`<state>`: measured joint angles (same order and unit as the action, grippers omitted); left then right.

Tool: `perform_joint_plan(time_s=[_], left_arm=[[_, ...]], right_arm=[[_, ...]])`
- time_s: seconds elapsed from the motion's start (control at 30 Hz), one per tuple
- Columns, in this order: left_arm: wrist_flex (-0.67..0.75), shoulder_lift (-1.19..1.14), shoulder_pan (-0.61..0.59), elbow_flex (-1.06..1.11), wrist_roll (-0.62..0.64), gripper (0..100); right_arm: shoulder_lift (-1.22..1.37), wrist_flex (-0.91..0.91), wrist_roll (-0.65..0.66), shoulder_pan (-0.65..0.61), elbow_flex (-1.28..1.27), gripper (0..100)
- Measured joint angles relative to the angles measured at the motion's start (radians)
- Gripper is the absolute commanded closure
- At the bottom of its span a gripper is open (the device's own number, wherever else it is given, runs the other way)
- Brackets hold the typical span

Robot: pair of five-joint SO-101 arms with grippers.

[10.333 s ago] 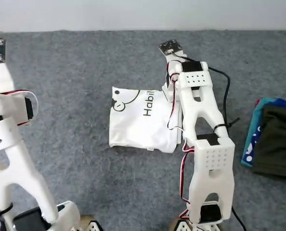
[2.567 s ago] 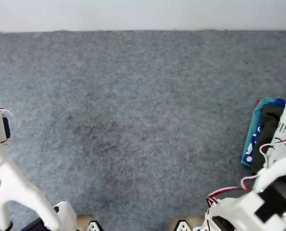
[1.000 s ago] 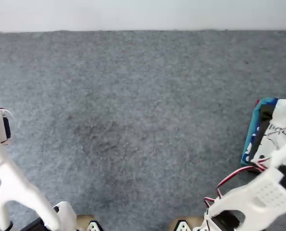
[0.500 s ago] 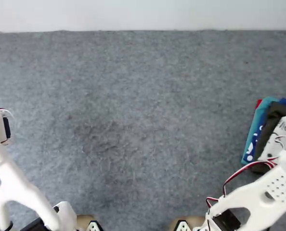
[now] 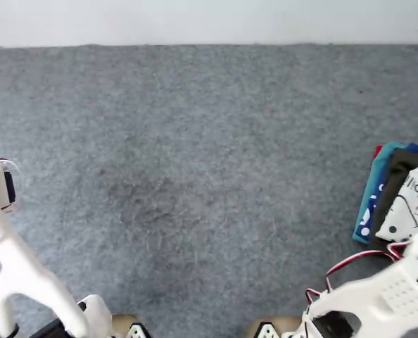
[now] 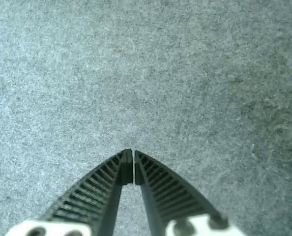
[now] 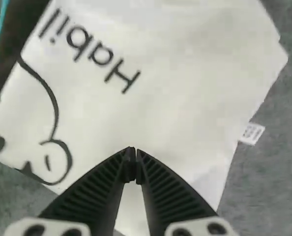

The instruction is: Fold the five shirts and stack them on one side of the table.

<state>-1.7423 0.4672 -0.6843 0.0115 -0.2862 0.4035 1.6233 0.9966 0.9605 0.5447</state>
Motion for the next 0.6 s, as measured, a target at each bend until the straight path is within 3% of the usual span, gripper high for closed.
perform_joint_plan(time_s=[0.23,0.4,0.6], left_arm=[[0.0,0.005,0.0,0.0,0.0,99],[0.0,0.109,0.0,0.0,0.0,99],[0.0,0.227,0.0,0.0,0.0,98]], right_arm=[[0.157,0.006,0.052,0.078,0.0,98.6],[0.127,0.127,0.052,0.046,0.112,98.7],[-0.021,0.129,0.046,-0.017,0.129,98.7]])
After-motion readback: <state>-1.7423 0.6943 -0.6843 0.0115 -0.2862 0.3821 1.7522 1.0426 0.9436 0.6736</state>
